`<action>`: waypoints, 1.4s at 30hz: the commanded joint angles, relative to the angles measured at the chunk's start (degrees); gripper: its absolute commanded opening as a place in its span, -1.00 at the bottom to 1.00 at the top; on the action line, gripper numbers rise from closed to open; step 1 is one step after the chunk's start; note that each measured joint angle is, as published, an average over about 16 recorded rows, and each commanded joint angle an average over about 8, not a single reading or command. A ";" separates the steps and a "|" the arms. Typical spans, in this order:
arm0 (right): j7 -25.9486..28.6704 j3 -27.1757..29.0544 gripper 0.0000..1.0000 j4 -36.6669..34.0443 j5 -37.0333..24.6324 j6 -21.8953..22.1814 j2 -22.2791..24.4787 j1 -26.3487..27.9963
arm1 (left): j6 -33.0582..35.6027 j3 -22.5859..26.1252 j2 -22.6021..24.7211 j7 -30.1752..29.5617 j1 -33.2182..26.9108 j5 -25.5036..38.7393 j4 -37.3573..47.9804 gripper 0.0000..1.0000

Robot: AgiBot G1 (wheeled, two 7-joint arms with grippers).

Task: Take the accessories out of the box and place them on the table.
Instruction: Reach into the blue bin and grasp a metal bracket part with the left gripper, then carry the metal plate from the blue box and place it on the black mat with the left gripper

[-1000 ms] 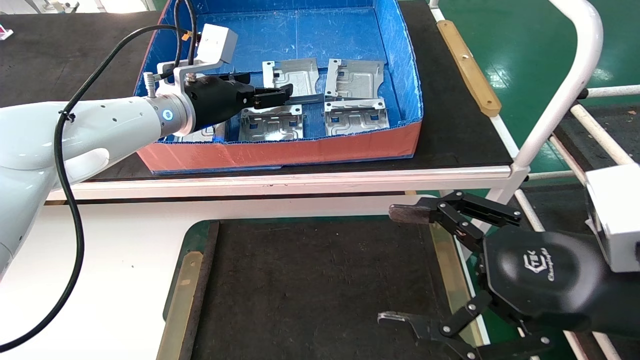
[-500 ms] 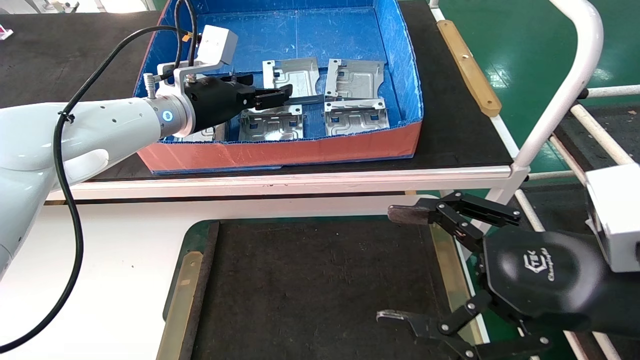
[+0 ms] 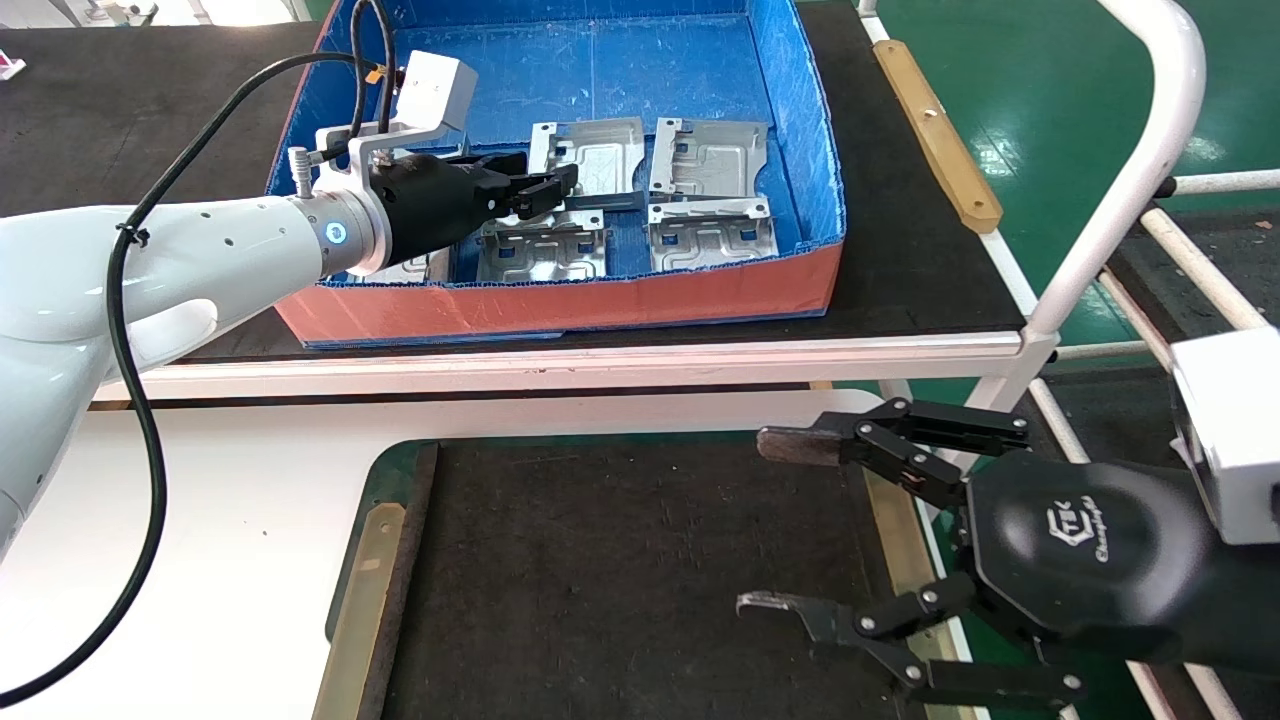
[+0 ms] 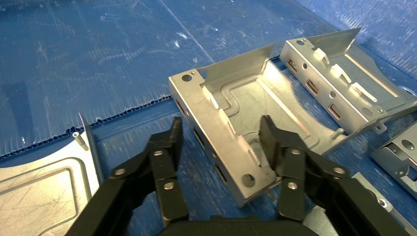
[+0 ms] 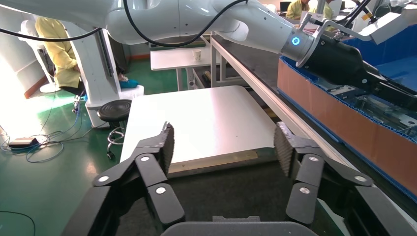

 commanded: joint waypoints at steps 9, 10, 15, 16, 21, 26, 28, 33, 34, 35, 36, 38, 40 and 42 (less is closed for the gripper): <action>0.00 0.00 -1.00 0.00 0.00 0.00 0.00 0.00 | 0.02 -0.04 -0.03 0.04 0.01 -0.03 -0.04 -1.00; 0.00 0.00 -1.00 0.00 0.00 0.00 0.00 0.00 | 0.01 -0.04 -0.04 0.04 0.01 -0.03 -0.04 -1.00; 0.00 0.00 -1.00 0.00 0.00 0.00 0.00 0.00 | -0.12 -0.09 -0.03 -0.03 -0.03 -0.03 0.02 -1.00; 0.00 0.00 -1.00 0.00 0.00 0.00 0.00 0.00 | -0.22 -0.11 -0.01 -0.10 -0.06 -0.04 0.05 -1.00; 0.00 0.00 -1.00 0.00 0.00 0.00 0.00 0.00 | -1.31 -0.36 0.16 -0.71 -0.38 -0.06 0.19 -1.00; 0.00 -0.01 -1.00 -0.01 0.00 0.00 0.00 0.01 | -2.91 -0.60 0.14 -0.86 -0.58 0.12 -0.48 -1.00; 0.00 -0.01 -1.00 -0.01 0.00 0.00 0.00 0.01 | -3.23 -0.74 -0.11 -0.62 -0.53 0.08 -1.14 -1.00; -0.01 -0.01 -1.00 -0.01 0.00 0.00 0.00 0.01 | -1.95 -1.60 -1.94 1.30 0.43 -1.31 -4.80 -1.00; -0.01 -0.01 -1.00 -0.01 0.00 0.00 0.00 0.01 | -1.38 -1.91 -2.54 1.93 0.80 -1.88 -5.86 -1.00; -0.01 -0.01 -1.00 -0.01 0.00 0.00 0.00 0.01 | -0.72 -2.30 -3.21 2.66 1.23 -2.58 -7.02 -1.00; -0.01 -0.01 -1.00 -0.01 0.00 0.00 0.00 0.01 | -0.03 -2.76 -3.91 3.40 1.67 -3.37 -8.14 -1.00; -0.01 -0.01 -1.00 -0.01 0.01 0.00 0.00 0.01 | 1.43 -3.88 -5.42 5.13 2.60 -5.22 -10.46 -1.00; -0.01 -0.01 -1.00 -0.01 0.01 0.00 0.00 0.01 | 2.99 -5.38 -7.03 7.30 3.59 -7.52 -12.74 -1.00; -0.01 -0.01 -1.00 -0.01 0.01 0.00 0.00 0.01 | 4.77 -7.22 -8.71 9.85 4.63 -10.25 -14.80 -1.00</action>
